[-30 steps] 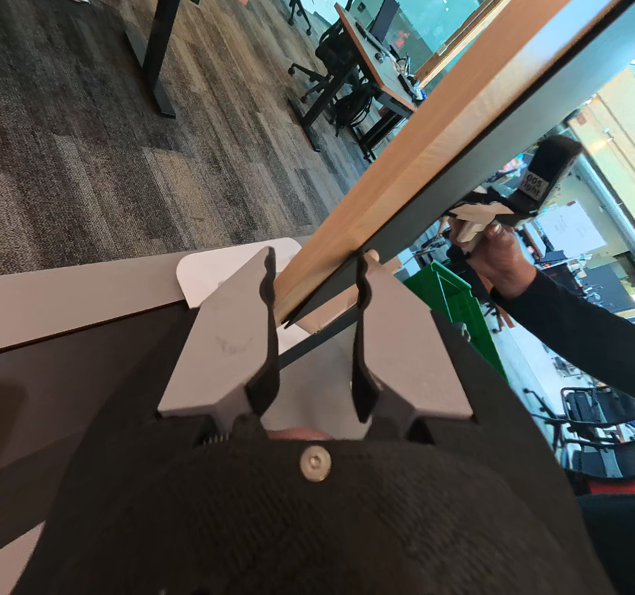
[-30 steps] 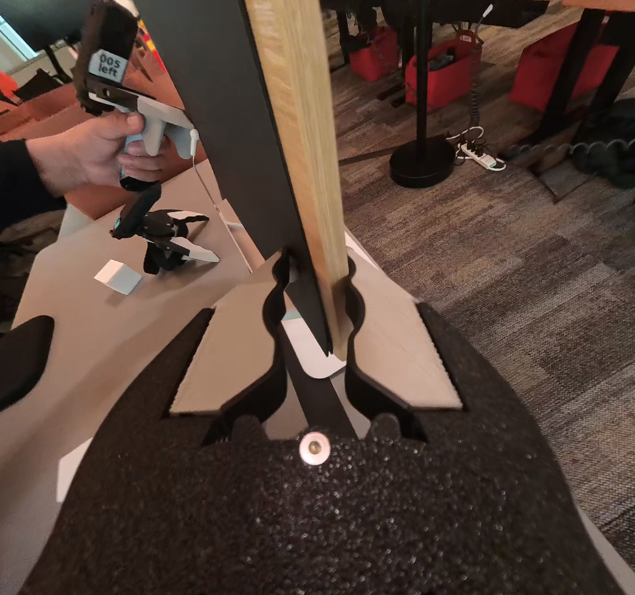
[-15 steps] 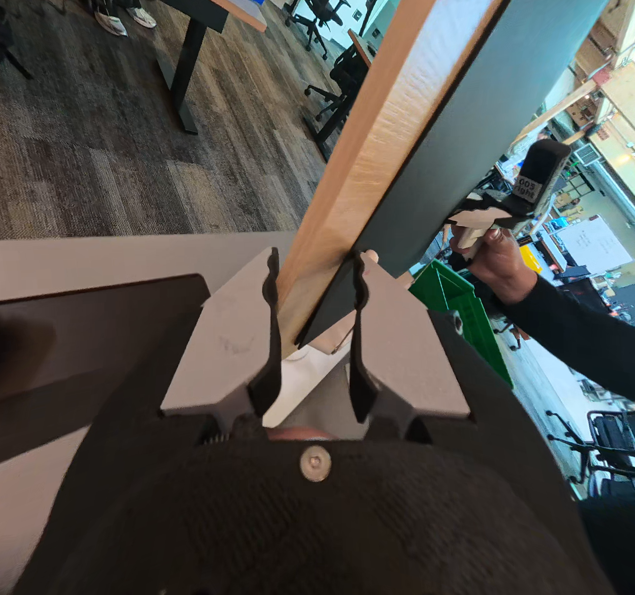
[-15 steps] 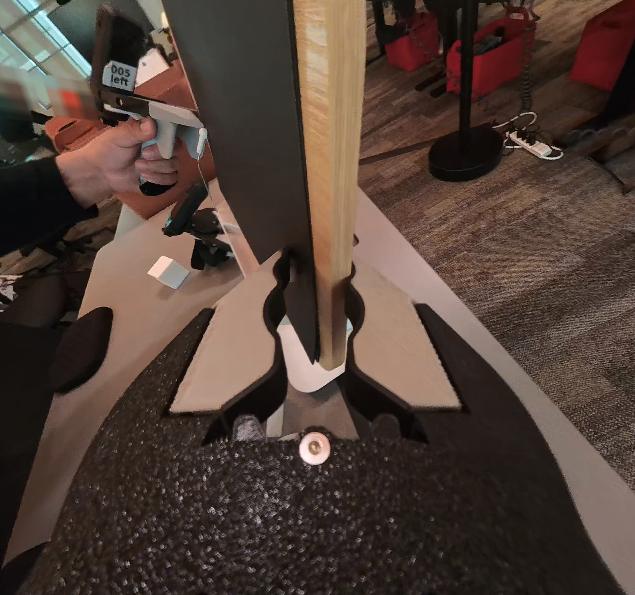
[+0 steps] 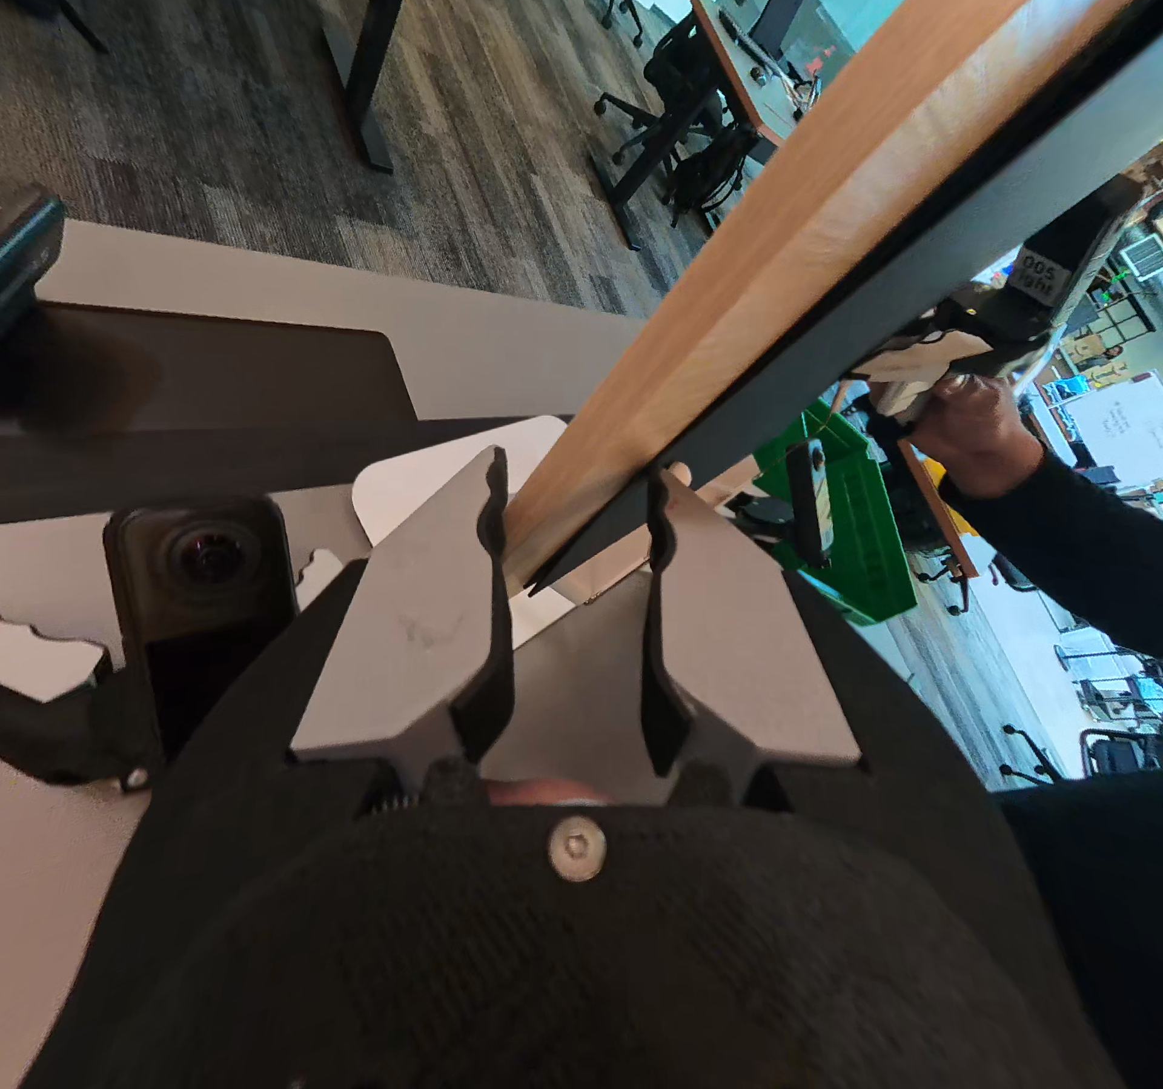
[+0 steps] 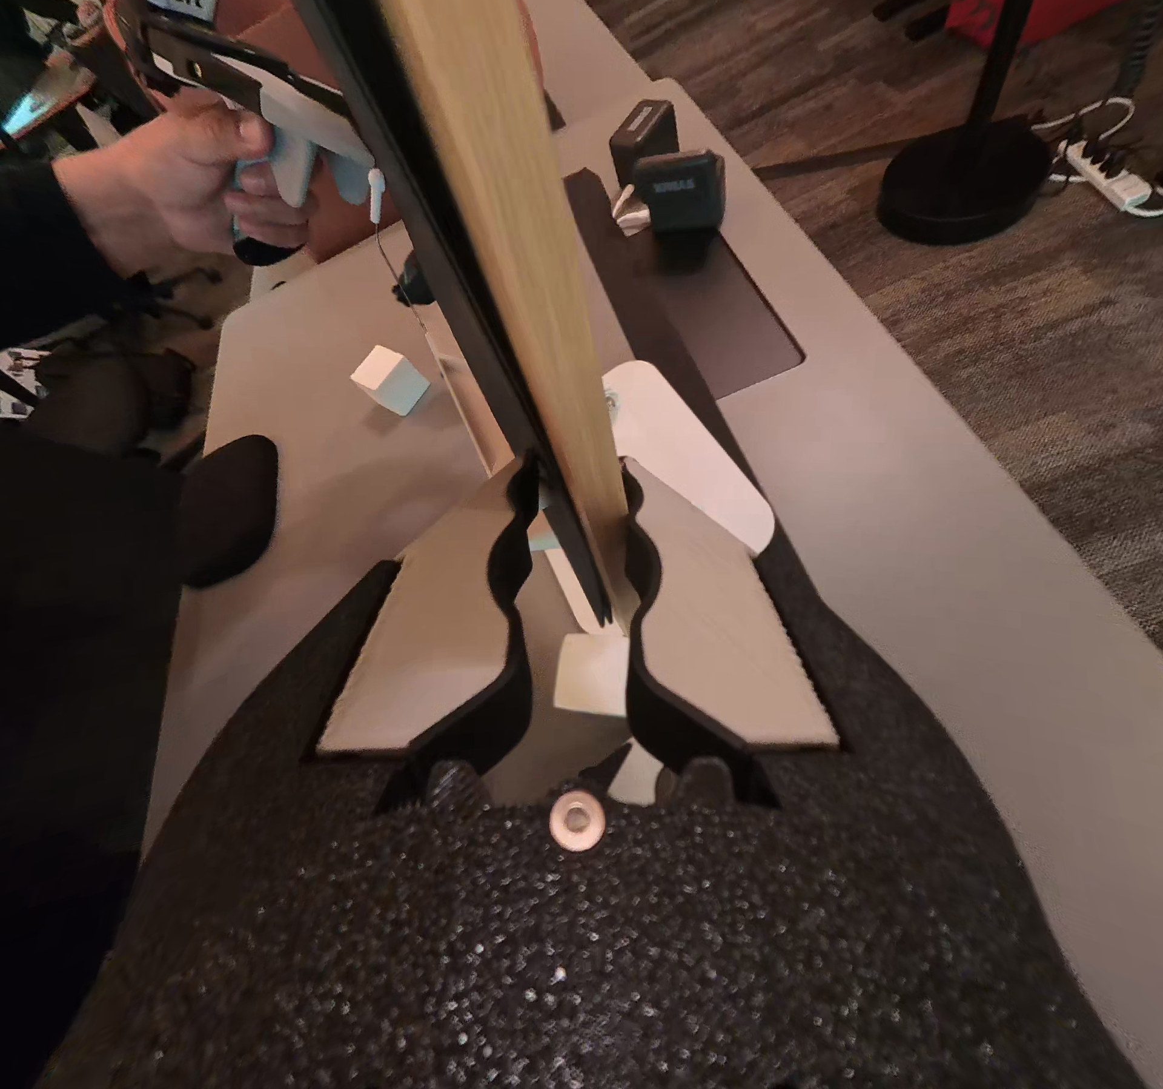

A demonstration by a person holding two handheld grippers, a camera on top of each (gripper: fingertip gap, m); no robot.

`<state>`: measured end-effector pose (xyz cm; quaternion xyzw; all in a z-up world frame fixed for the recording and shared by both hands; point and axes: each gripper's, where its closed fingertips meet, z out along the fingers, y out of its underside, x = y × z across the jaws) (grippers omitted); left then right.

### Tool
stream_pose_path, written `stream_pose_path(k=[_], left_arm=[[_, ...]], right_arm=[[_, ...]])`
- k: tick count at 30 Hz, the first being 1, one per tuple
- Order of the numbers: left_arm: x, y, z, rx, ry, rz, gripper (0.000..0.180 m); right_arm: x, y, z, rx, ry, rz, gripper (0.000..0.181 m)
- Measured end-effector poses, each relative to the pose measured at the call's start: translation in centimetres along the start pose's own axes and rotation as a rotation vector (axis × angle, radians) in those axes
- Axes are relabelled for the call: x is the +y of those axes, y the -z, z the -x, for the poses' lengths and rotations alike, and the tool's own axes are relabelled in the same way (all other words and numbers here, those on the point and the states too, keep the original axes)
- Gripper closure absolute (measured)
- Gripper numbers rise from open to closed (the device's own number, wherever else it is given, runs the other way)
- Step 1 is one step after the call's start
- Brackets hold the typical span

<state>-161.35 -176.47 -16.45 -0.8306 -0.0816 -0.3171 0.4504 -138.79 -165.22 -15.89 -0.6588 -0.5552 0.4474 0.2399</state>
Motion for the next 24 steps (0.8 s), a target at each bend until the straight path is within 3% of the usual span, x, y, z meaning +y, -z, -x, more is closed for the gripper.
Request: stream_pose_path(k=[16,24], left_arm=[[7.9,7.6,-3.8,-0.005,0.032,0.074,0.133],[10.4,10.5,-5.1,-0.048,0.009,-0.004,0.128]], right_arm=[[5.9,0.4,12.0,-0.083,-0.029,0.09,0.164],[7.5,0.0,15.4,-0.099,-0.022,0.086,0.164]])
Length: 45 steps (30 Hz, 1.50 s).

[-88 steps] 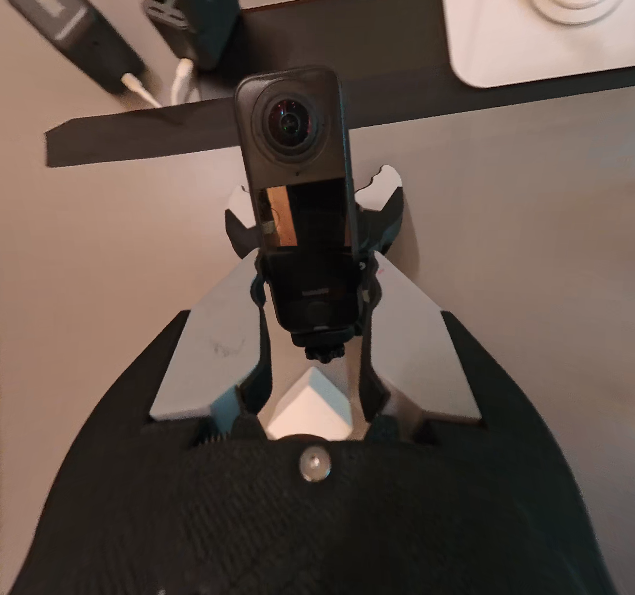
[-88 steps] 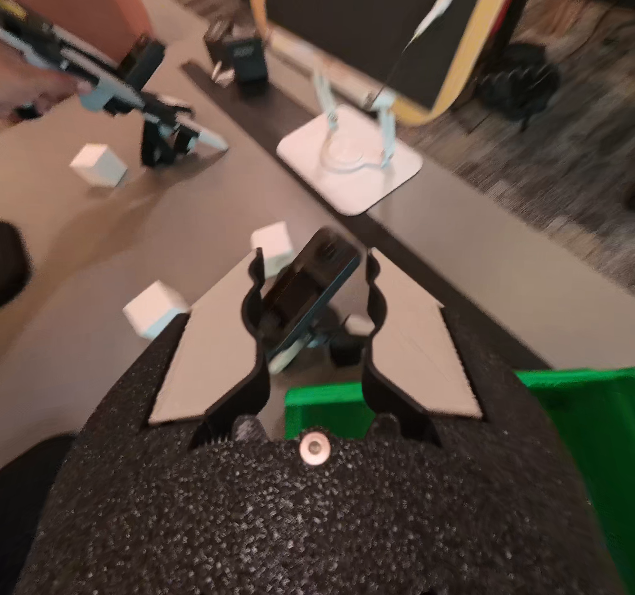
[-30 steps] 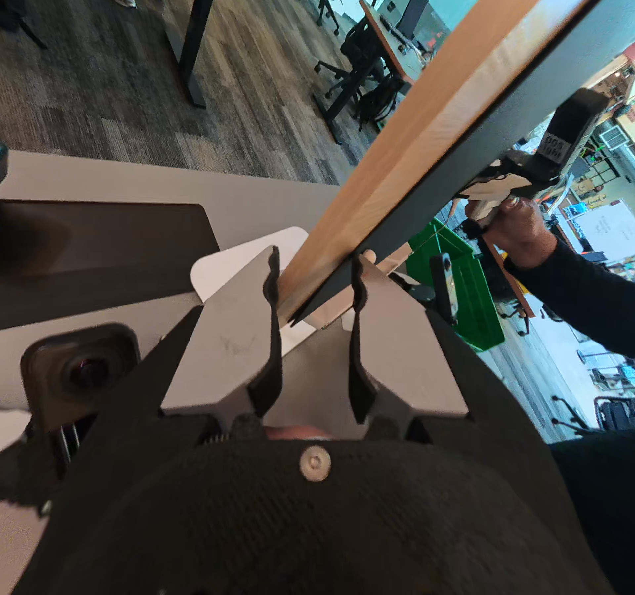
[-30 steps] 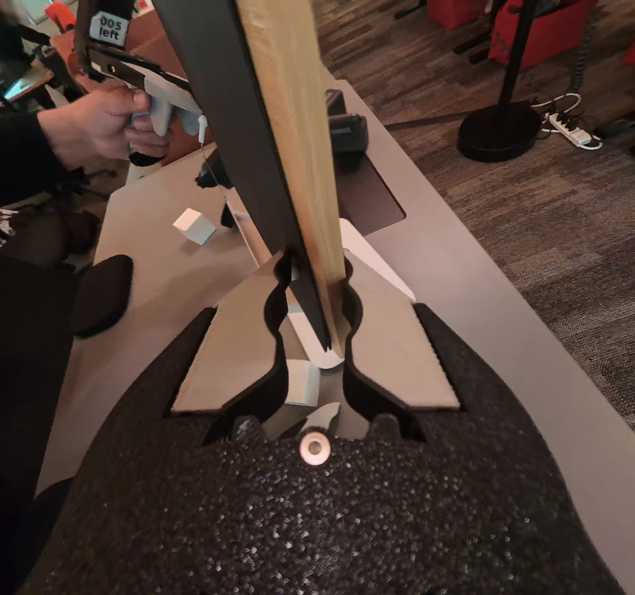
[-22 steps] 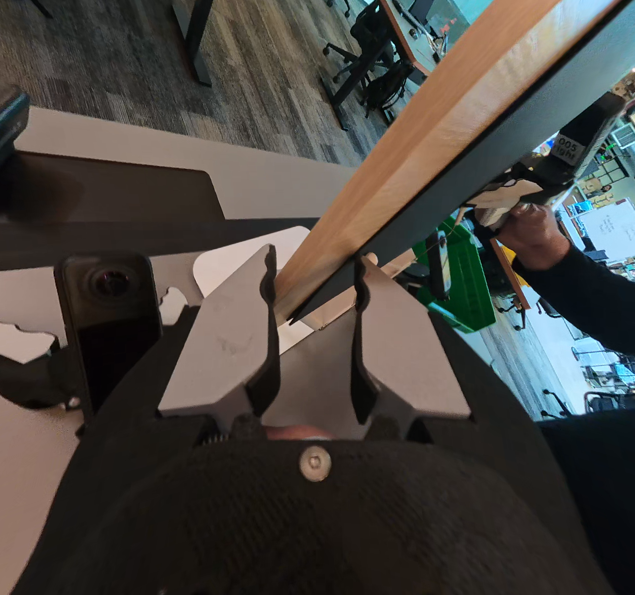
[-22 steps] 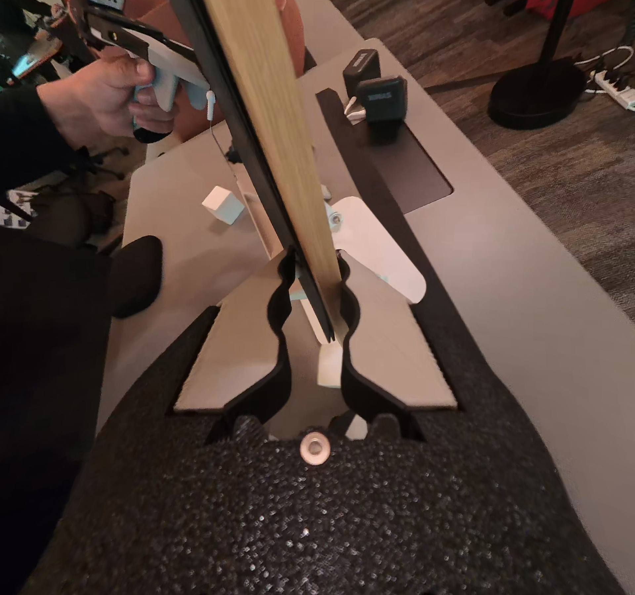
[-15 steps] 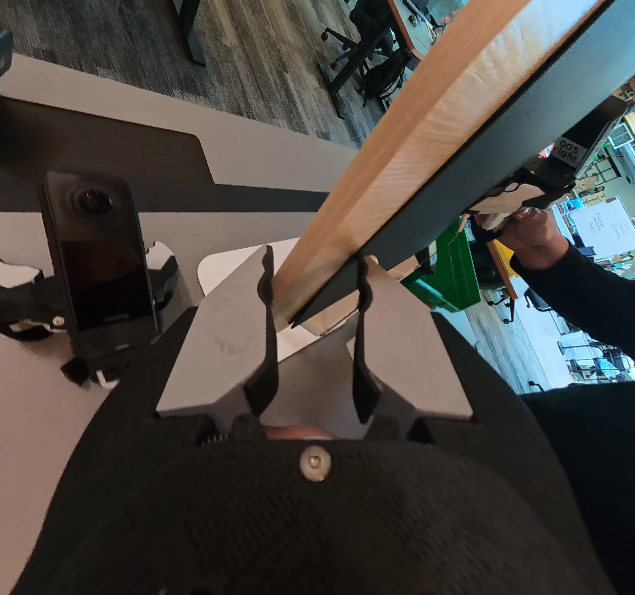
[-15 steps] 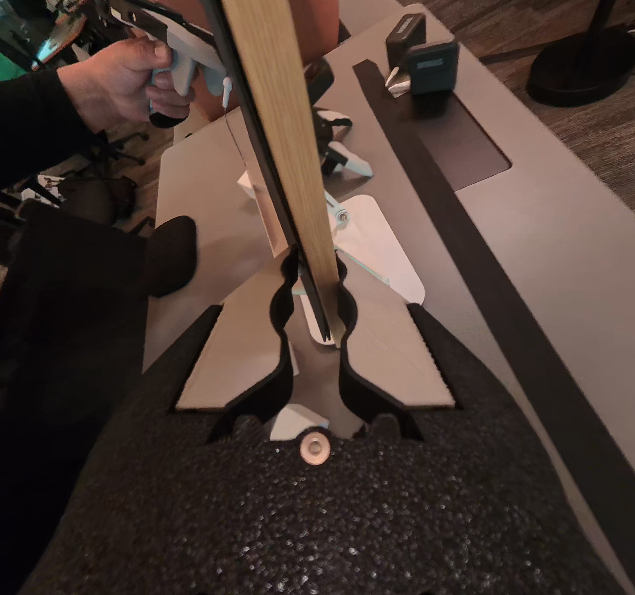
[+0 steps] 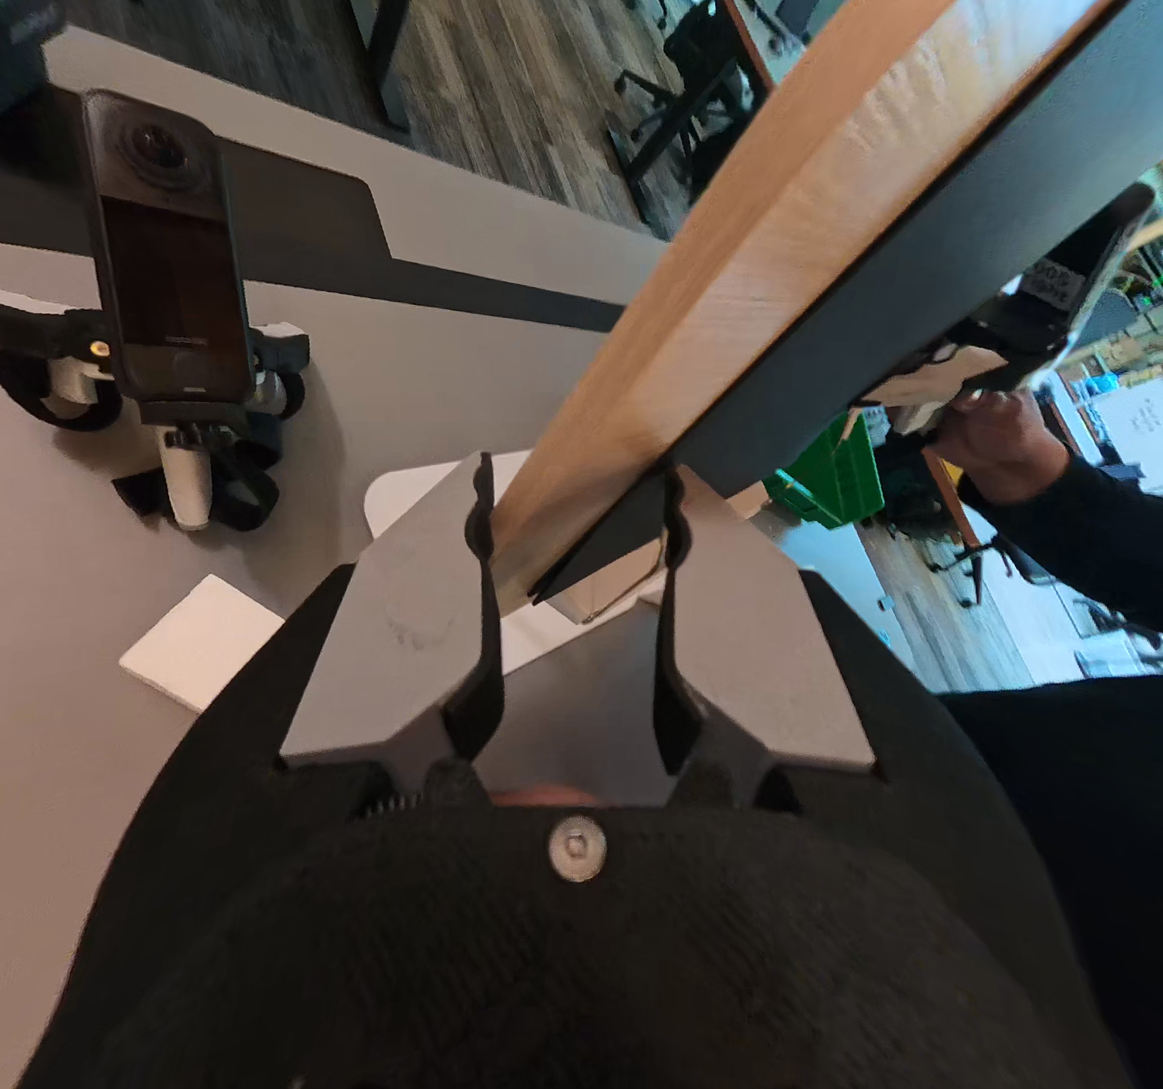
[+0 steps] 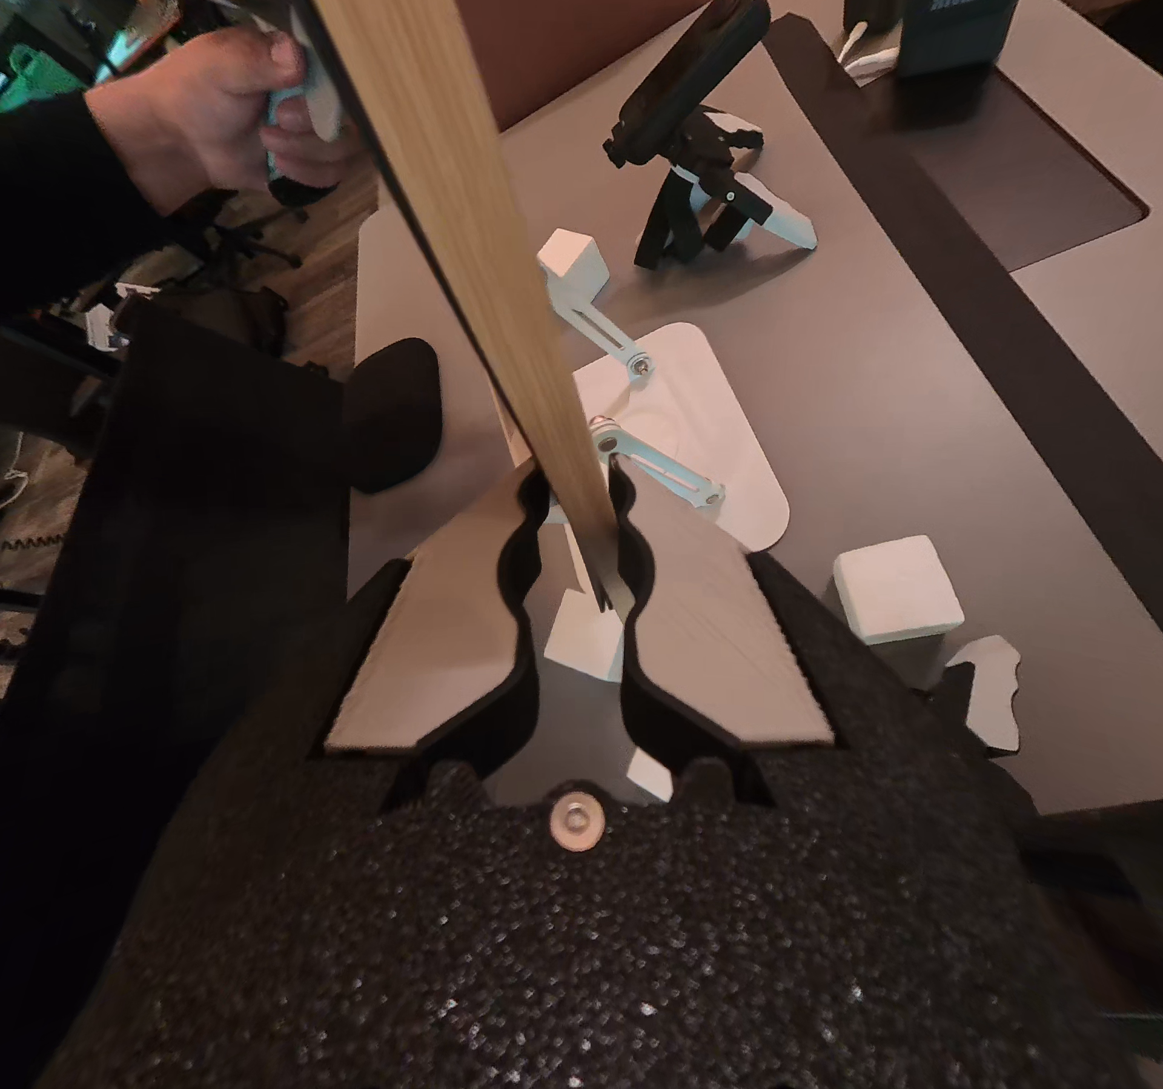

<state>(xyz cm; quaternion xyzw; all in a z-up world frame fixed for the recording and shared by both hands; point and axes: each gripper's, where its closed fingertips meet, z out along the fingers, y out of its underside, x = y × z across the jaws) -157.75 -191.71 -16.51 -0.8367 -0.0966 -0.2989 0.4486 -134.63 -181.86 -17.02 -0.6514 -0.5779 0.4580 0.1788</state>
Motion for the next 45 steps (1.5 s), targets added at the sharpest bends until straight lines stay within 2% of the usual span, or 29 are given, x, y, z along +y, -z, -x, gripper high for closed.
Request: stream_pose_path(k=[5,7,9,11,12,14,15,17,20,23,25,27,29,32,33,34,35,37,39,40,41,43,45], left_arm=[[0.6,0.7,-0.8,-0.115,-0.008,-0.188,0.117],[1.4,1.3,-1.3,-0.176,-0.03,-0.246,0.116],[2.0,1.7,-1.2,-0.224,-0.076,-0.282,0.124],[2.2,1.5,-1.1,-0.199,-0.077,-0.272,0.125],[2.2,1.4,-1.1,-0.179,-0.075,-0.257,0.126],[2.1,1.4,-1.1,-0.141,-0.069,-0.216,0.128],[2.1,1.5,-1.0,-0.142,-0.056,-0.199,0.124],[1.6,2.6,-1.1,-0.165,-0.078,-0.23,0.127],[2.3,5.1,-1.3,-0.255,-0.136,-0.27,0.128],[6.1,4.9,-1.0,-0.367,-0.139,-0.149,0.099],[7.3,3.4,-1.4,-0.394,-0.156,-0.141,0.084],[7.6,1.6,-1.3,-0.438,-0.153,-0.138,0.061],[7.4,0.2,-0.8,-0.495,-0.148,-0.136,0.053],[6.8,-0.6,0.2,-0.541,-0.123,-0.148,0.058],[6.7,-0.6,0.5,-0.538,-0.118,-0.149,0.067],[6.7,-0.4,0.9,-0.545,-0.115,-0.145,0.082],[6.8,-0.3,1.1,-0.524,-0.109,-0.146,0.084],[7.5,0.2,1.6,-0.485,-0.056,-0.135,0.103],[8.4,1.1,2.7,-0.47,0.008,-0.15,0.113],[9.1,1.4,3.2,-0.448,0.059,-0.157,0.118],[9.8,1.7,3.8,-0.443,0.103,-0.153,0.133],[10.2,2.6,4.2,-0.428,0.141,-0.178,0.125],[8.1,4.4,3.0,-0.385,0.107,-0.272,0.118]], right_arm=[[-0.4,0.6,-1.4,0.189,0.077,-0.024,0.153],[-0.3,1.6,-2.2,0.298,0.106,-0.04,0.139],[-0.1,2.6,-2.4,0.352,0.128,-0.073,0.152],[-0.7,2.4,-1.8,0.306,0.153,-0.115,0.162],[-1.0,2.3,-2.3,0.326,0.156,-0.109,0.162],[-1.5,2.4,-2.8,0.341,0.142,-0.071,0.177],[-1.5,2.4,-2.6,0.342,0.13,-0.049,0.177],[-1.4,2.8,-1.8,0.357,0.117,-0.056,0.163],[1.3,3.4,-0.6,0.424,0.098,-0.028,0.159],[4.8,3.3,0.4,0.502,0.032,-0.021,0.144],[5.4,2.4,0.4,0.561,-0.017,-0.052,0.12],[4.4,1.4,-0.7,0.628,-0.089,-0.086,0.094],[2.7,0.6,-1.9,0.672,-0.159,-0.15,0.08],[2.1,-0.7,-3.7,0.722,-0.212,-0.163,0.082],[2.2,-1.4,-3.9,0.707,-0.211,-0.15,0.082],[2.6,-1.8,-4.1,0.705,-0.205,-0.125,0.083],[3.3,-1.8,-4.5,0.724,-0.196,-0.091,0.091],[4.8,-1.4,-4.9,0.755,-0.187,-0.043,0.097],[6.9,-0.8,-5.3,0.8,-0.174,0.025,0.118],[8.0,-0.4,-5.7,0.834,-0.17,0.064,0.14],[8.4,-0.2,-5.8,0.836,-0.171,0.08,0.14],[7.0,0.2,-4.6,0.772,-0.151,0.031,0.116],[2.6,1.9,-3.0,0.72,-0.029,-0.098,0.113]])
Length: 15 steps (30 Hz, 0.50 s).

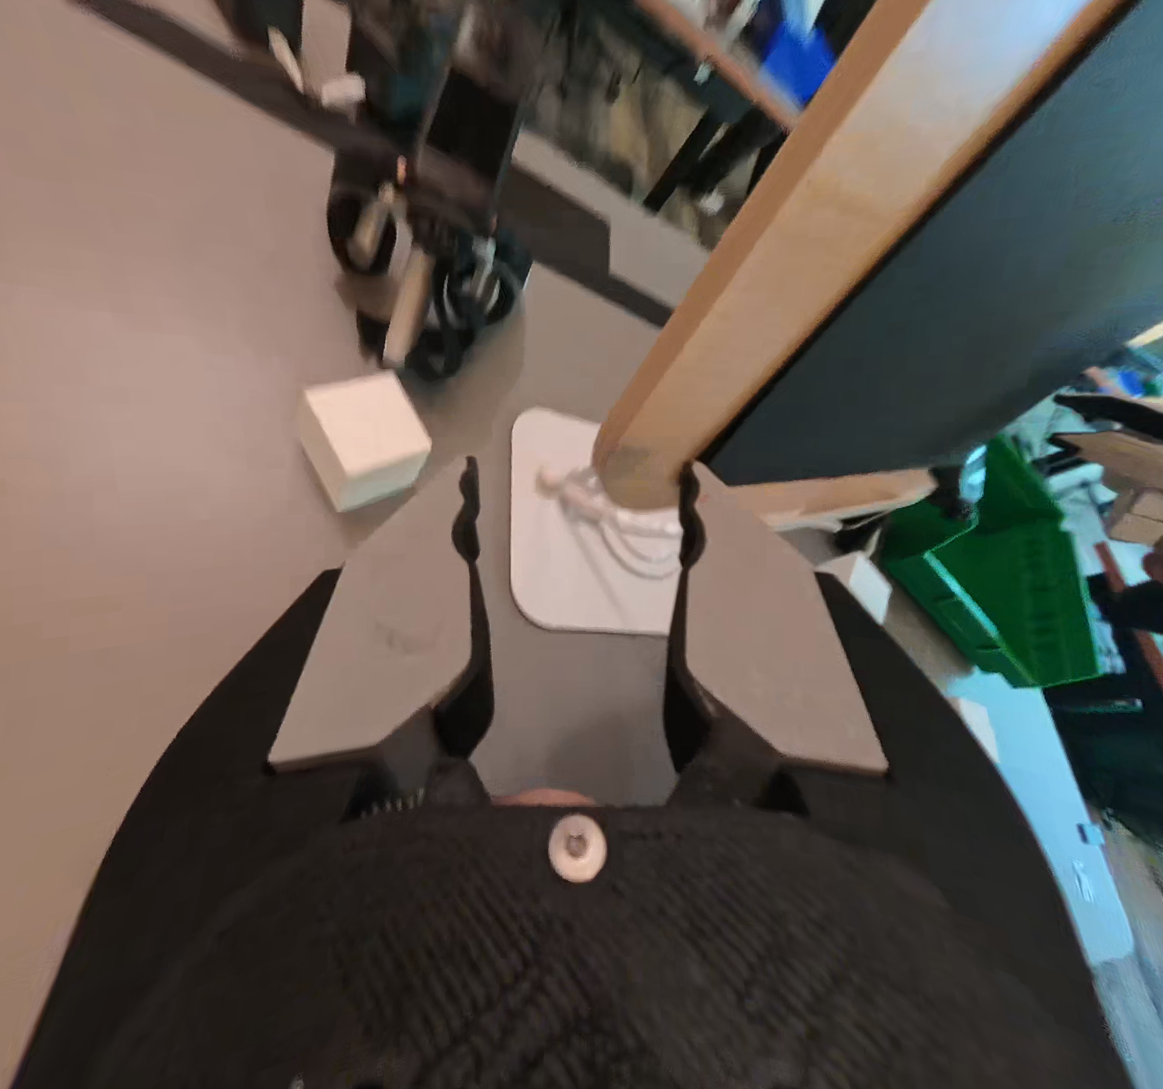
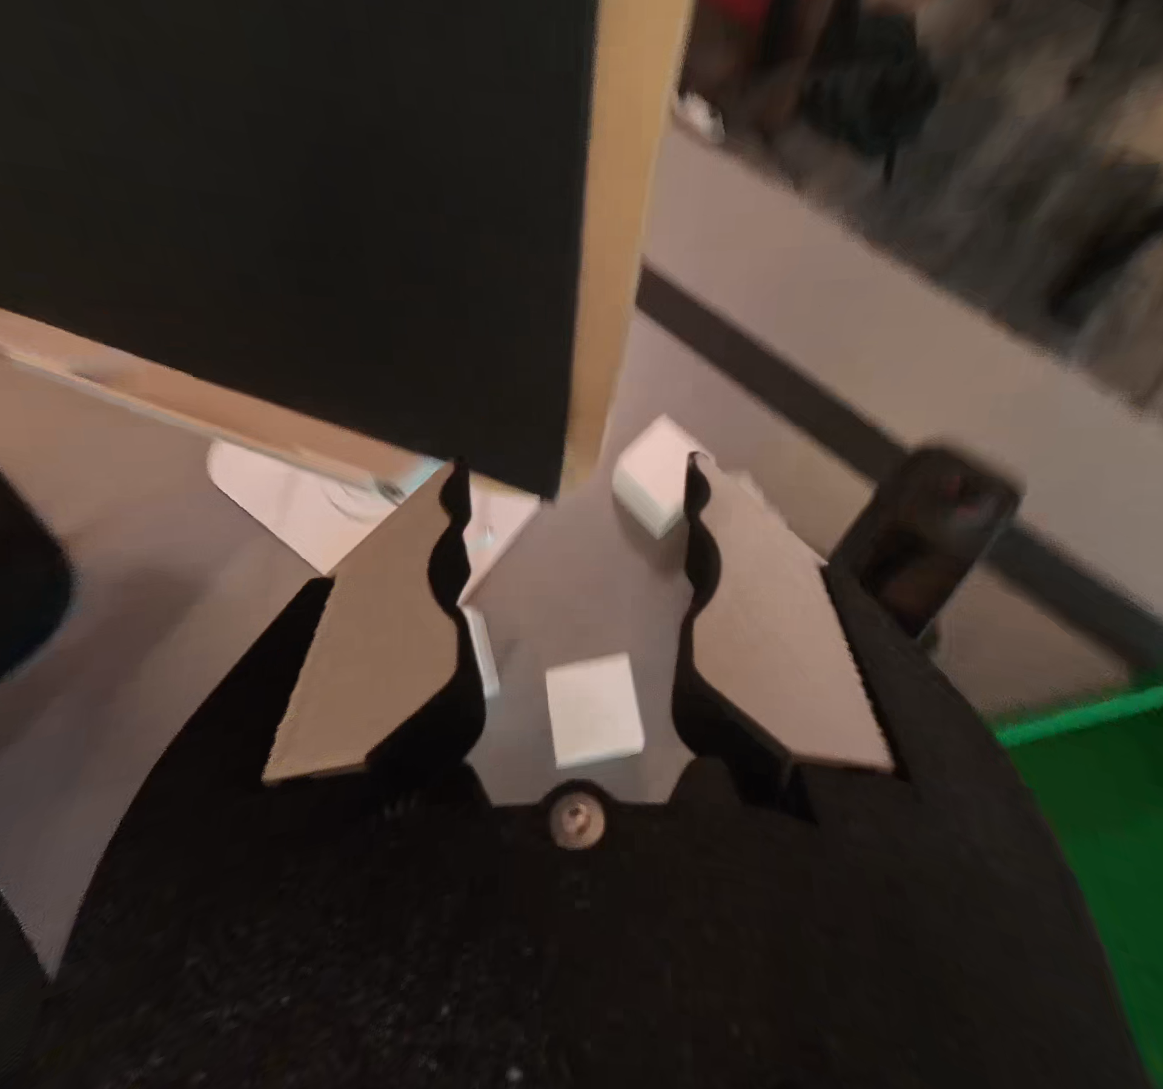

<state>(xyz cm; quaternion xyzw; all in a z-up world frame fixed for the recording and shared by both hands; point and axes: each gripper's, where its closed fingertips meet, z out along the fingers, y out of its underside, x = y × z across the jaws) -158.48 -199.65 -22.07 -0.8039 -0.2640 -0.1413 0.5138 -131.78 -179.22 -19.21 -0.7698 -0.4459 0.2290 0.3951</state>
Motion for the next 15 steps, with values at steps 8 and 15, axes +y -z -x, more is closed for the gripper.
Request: stream_pose_path(k=[8,15], left_arm=[[-12.9,3.0,-8.9,0.185,-0.308,-0.115,0.105],[-11.6,0.2,-9.8,0.127,-0.335,-0.047,0.109]], right_arm=[[-21.6,6.4,-2.8,-0.268,0.283,-0.333,0.096],[-24.3,6.8,2.2,-0.745,0.219,-0.19,0.168]])
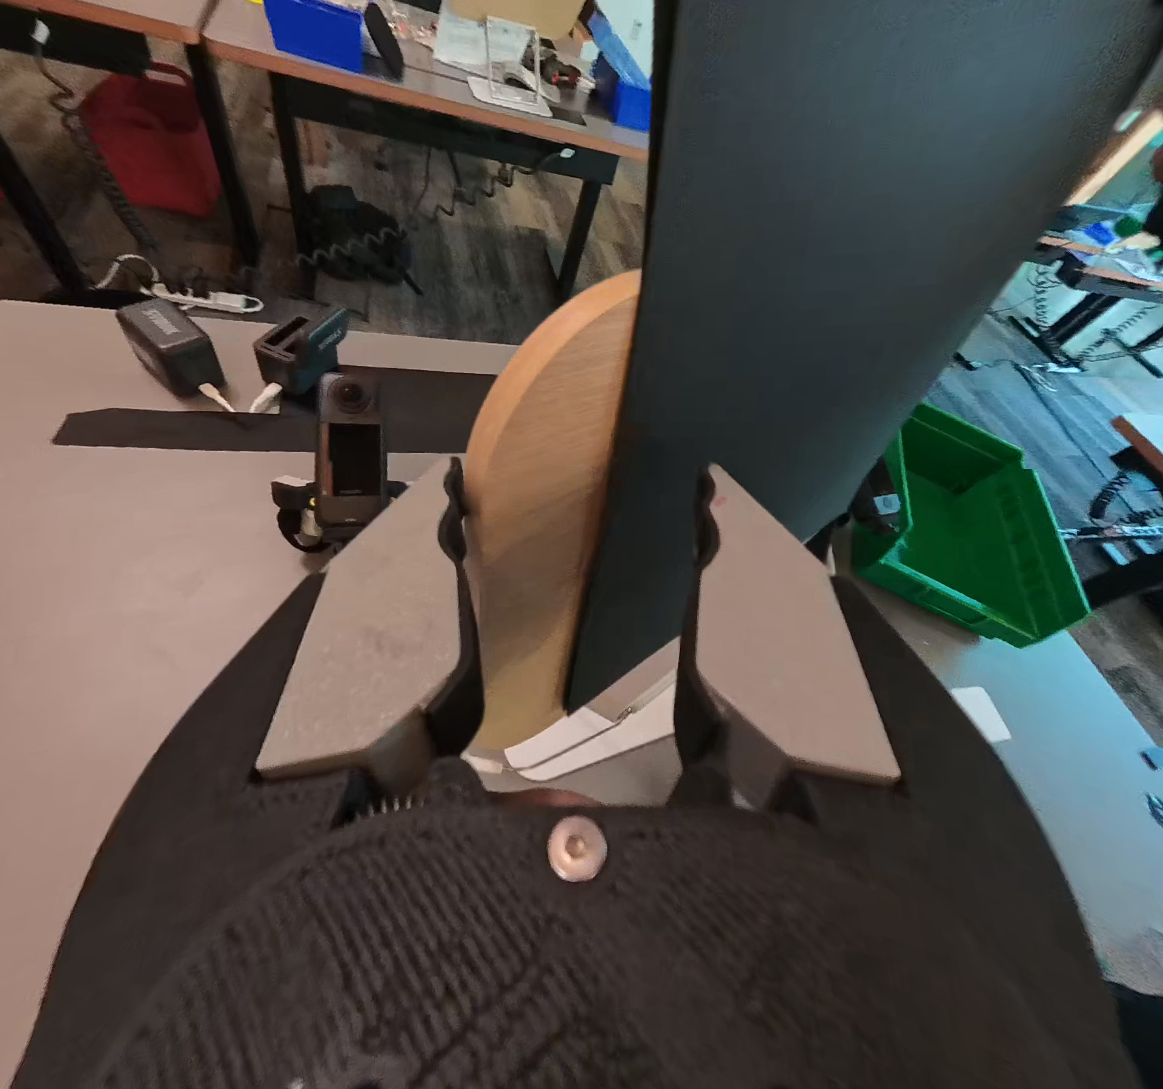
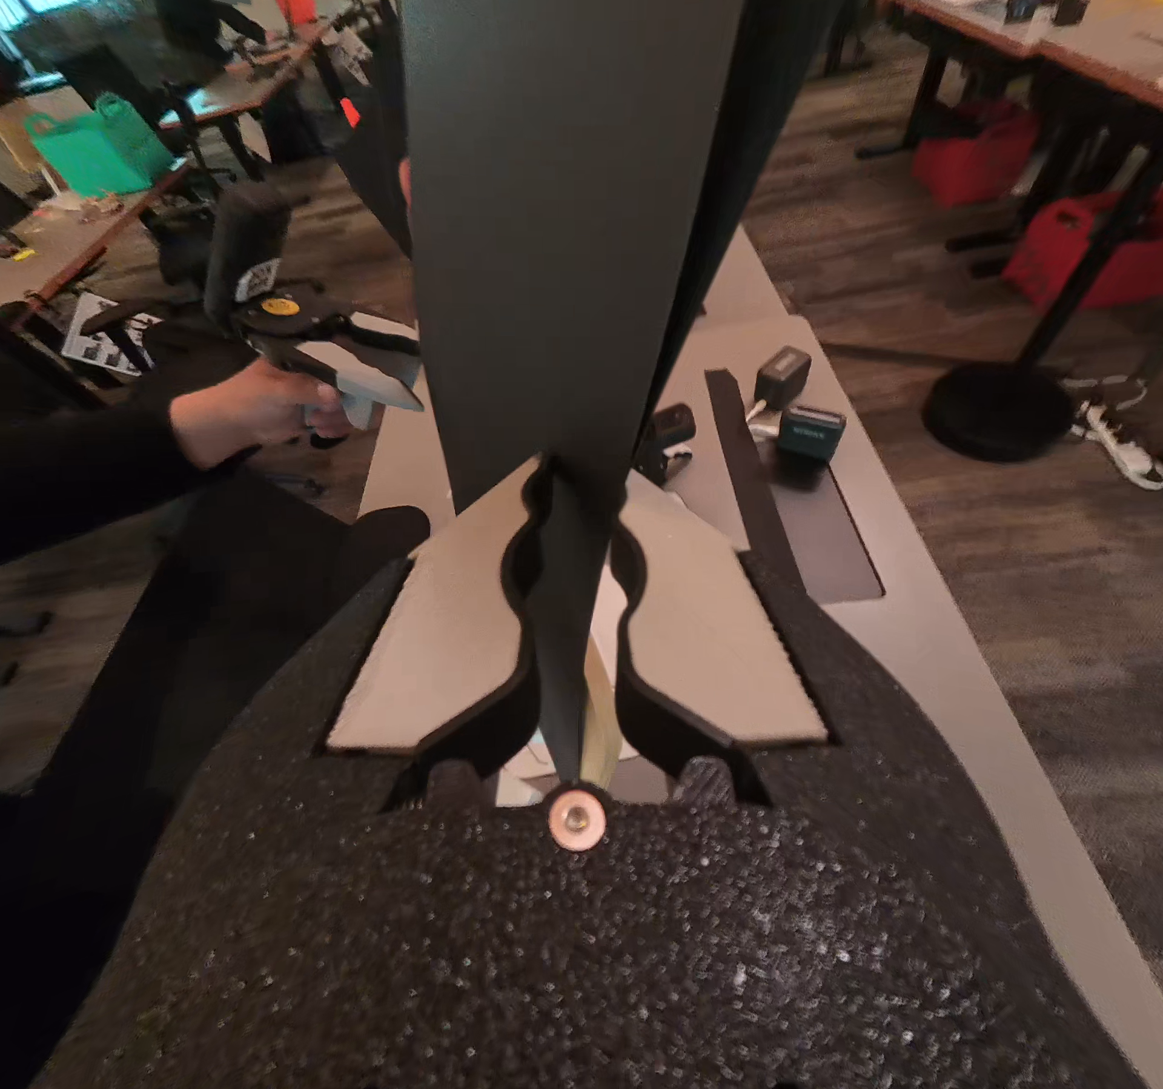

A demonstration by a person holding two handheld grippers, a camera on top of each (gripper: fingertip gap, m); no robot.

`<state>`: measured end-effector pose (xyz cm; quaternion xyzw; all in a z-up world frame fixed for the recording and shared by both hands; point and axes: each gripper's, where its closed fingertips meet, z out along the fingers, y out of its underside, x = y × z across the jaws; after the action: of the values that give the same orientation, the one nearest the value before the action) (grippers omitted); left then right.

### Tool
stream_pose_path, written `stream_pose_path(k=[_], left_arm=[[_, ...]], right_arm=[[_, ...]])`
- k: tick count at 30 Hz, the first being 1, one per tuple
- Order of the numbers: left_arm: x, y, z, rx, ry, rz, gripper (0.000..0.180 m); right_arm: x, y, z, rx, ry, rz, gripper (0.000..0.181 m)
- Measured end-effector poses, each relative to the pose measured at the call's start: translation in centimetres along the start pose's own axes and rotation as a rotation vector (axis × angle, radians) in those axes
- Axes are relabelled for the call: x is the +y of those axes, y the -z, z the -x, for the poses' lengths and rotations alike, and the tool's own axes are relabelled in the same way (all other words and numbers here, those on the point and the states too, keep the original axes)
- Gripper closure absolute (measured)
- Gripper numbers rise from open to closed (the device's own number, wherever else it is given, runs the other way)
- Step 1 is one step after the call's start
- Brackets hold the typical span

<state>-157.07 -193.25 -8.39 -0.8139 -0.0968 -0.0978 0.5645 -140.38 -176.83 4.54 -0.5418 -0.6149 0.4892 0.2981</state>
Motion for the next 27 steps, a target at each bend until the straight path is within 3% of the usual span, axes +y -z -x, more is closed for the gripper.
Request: stream_pose_path(k=[4,9,11,13,15,24,27], left_arm=[[0.6,0.1,0.1,-0.024,0.022,0.006,0.108],[1.0,1.5,-0.5,-0.045,0.012,-0.001,0.101],[0.9,2.7,-1.7,-0.038,-0.004,-0.03,0.093],[0.9,4.2,-3.3,0.01,-0.025,-0.064,0.106],[1.8,5.4,-4.5,0.043,-0.028,-0.06,0.103],[11.7,8.2,-14.9,0.548,-0.226,0.204,0.1],[16.4,9.9,-18.4,0.793,-0.159,0.303,0.099]], right_arm=[[-2.9,3.0,3.1,0.017,0.09,-0.147,0.181],[-5.1,10.0,8.4,0.067,0.161,-0.232,0.181],[-4.0,12.4,10.3,0.108,0.17,-0.208,0.181],[-2.7,14.6,12.9,0.13,0.183,-0.186,0.181],[-1.0,16.2,15.7,0.183,0.23,-0.139,0.181],[16.3,9.3,27.0,0.266,0.187,0.212,0.181],[20.0,6.4,29.3,0.381,0.291,0.283,0.181]])
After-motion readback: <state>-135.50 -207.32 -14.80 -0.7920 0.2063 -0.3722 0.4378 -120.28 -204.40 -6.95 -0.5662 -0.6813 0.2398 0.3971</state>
